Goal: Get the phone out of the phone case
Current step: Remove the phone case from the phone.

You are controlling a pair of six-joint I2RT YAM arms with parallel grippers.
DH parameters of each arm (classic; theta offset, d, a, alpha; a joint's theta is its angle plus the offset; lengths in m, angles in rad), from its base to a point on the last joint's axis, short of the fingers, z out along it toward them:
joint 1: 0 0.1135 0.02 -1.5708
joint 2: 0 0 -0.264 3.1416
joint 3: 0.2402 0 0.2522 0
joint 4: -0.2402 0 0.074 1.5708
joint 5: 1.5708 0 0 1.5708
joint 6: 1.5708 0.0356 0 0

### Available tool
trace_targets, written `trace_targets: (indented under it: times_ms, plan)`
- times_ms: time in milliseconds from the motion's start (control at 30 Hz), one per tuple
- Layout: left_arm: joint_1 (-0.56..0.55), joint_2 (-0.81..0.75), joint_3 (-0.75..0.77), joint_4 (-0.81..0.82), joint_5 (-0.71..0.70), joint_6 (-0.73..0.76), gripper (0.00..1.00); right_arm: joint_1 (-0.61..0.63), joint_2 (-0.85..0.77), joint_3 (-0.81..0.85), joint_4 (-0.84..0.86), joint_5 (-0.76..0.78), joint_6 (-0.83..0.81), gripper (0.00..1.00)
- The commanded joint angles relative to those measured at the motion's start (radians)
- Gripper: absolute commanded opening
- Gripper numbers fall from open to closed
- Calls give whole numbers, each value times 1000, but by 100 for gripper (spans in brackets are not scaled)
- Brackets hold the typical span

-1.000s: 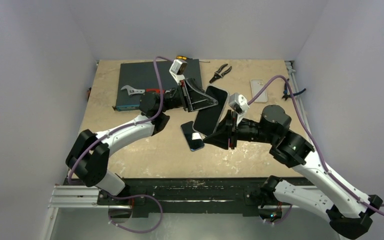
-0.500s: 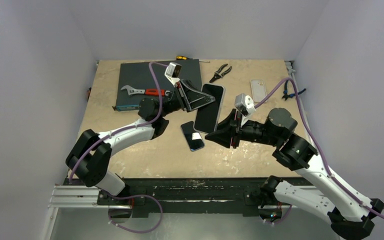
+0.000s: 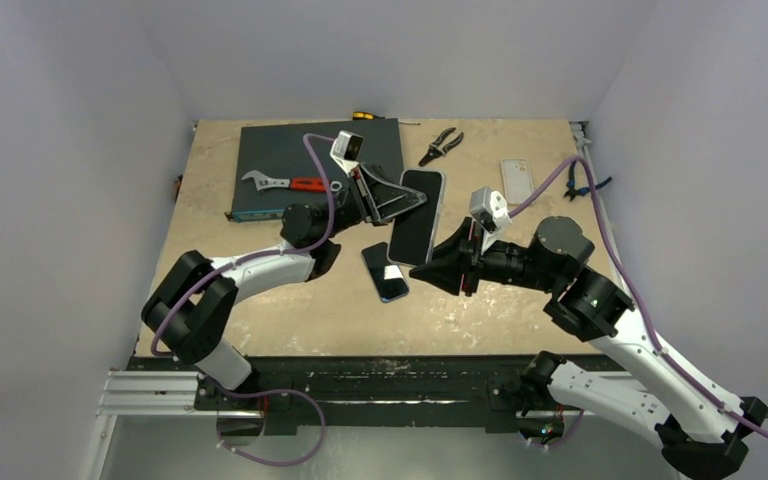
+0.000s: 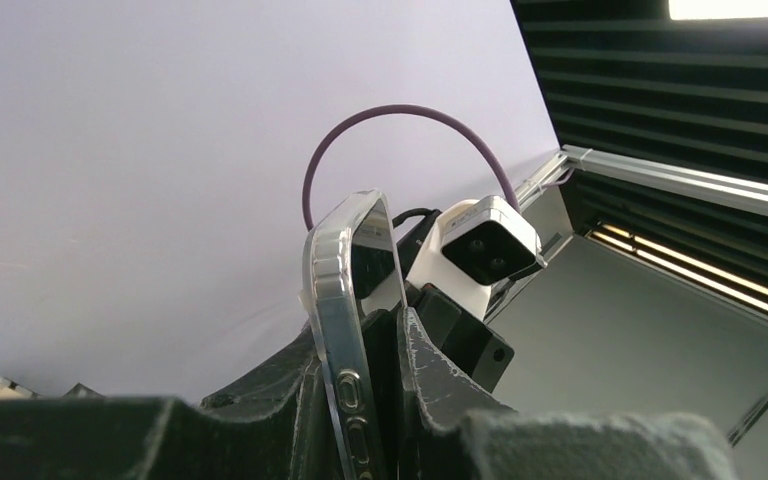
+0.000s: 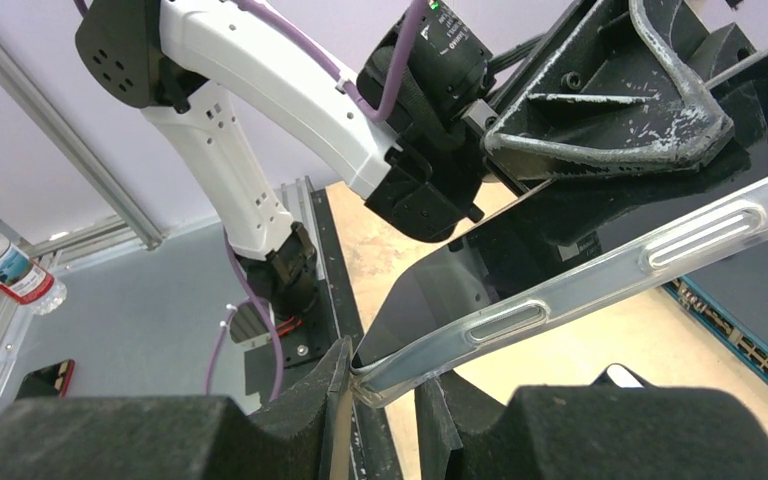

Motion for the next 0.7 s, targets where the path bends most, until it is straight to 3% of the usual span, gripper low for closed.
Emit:
trace_targets:
  times_ms: [0, 267, 667]
  plan:
    - [-2, 149, -97, -190, 198, 158, 0, 26, -77, 137, 638, -100, -92, 0]
    - [-4, 207, -111, -69, 212, 79, 0, 26, -56, 163, 648, -131, -92, 0]
    - [-3, 193, -110, -26, 208, 56, 0, 26, -60, 162, 605, -126, -116, 0]
